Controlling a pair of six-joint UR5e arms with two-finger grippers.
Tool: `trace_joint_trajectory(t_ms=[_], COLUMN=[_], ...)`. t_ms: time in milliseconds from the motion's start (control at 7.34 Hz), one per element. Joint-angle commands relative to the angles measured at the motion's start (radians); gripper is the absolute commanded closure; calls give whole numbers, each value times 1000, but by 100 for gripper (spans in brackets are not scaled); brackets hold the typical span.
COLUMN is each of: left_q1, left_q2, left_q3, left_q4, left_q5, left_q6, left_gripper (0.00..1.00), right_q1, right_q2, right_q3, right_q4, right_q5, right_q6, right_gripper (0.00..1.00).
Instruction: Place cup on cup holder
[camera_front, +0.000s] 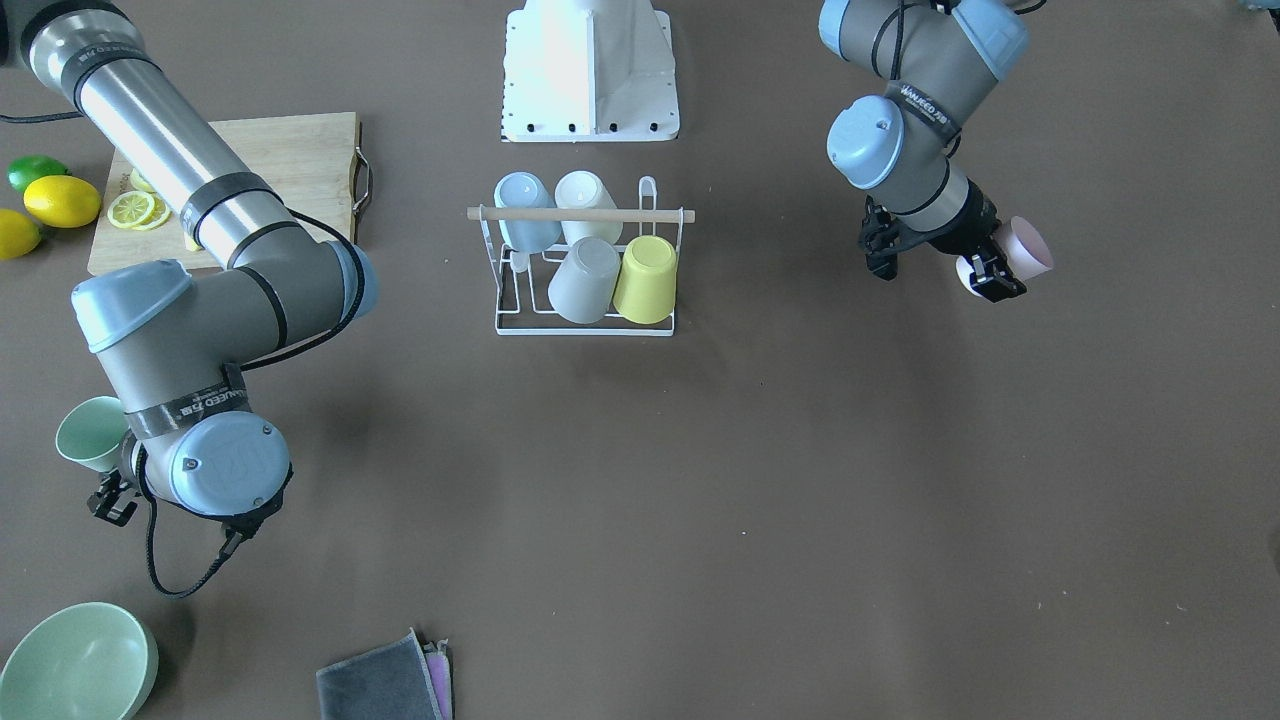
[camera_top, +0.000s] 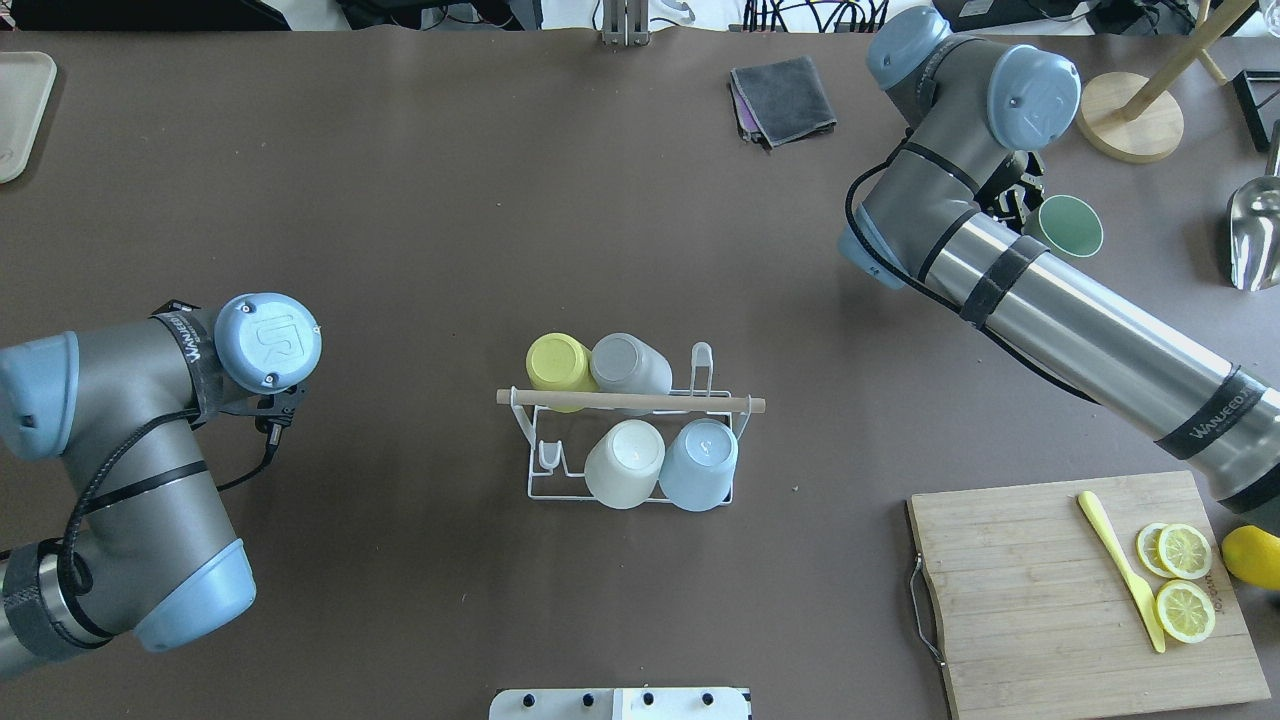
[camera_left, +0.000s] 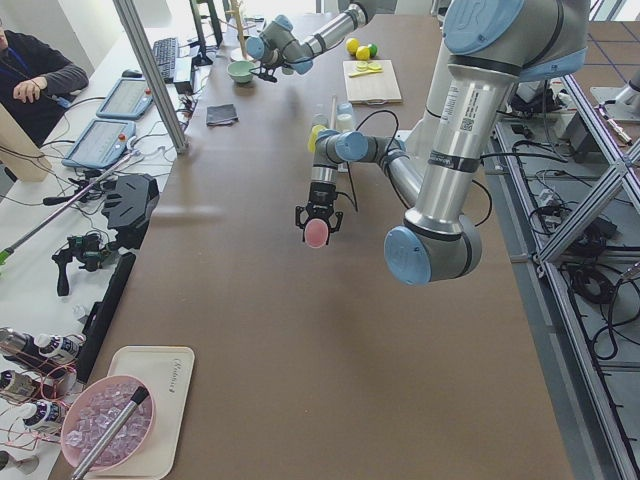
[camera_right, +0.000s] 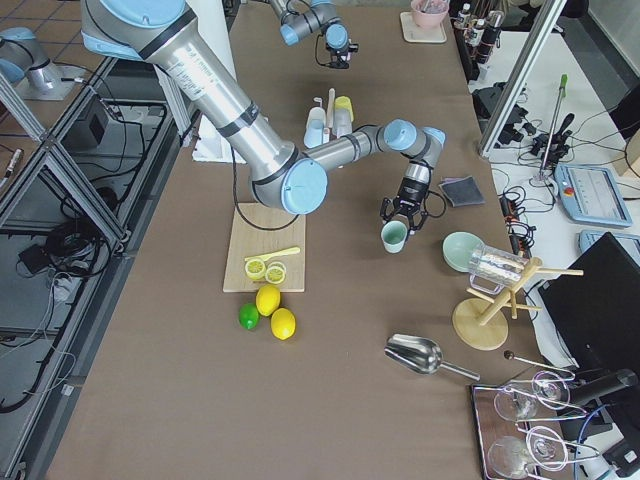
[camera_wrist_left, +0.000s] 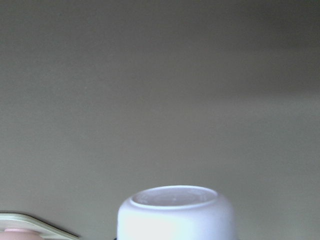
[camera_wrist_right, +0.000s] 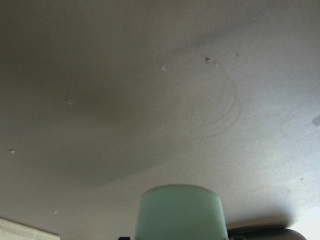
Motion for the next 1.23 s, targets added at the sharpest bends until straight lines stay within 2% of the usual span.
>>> trace_joint_trajectory(t_ms=[0,136,272,408,545,681,817,953,1089], left_q1=[-42,-59,-95,-122,-160,-217,-249,-265,-282], left_q2=[12,0,-4,-4,-7,-2,-5,-10,-32], left_q3=[-124,-135,-134,-129,-134,-134,-160,-163,-155], left_q4=[-1,-16,-80,-116,-158,-209,-290,-317,-340], left_q5=[-7,-8,-26,-55,-86,-130,-126,-128,-128], left_q6=[-88,-186,-234,-236,-271,-289,-315,-338,-454], left_gripper=[66,71,87,93,100,100,100,100,100], right_q1=[41,44,56,69,76,89,90,90,90], right_q2=[-49,-101,-152,-164,-158,-160,-158,-166,-202], right_q3=[106,172,200,201,226,255,283,297,288], right_q4=[141,245,363,467,483,487,488,535,681], right_q5=[69,90,149,195,258,304,309,311,317], right_q6=[89,158,193,206,265,318,339,402,422], right_gripper=[79,82,82,84,86,93,95,100,100])
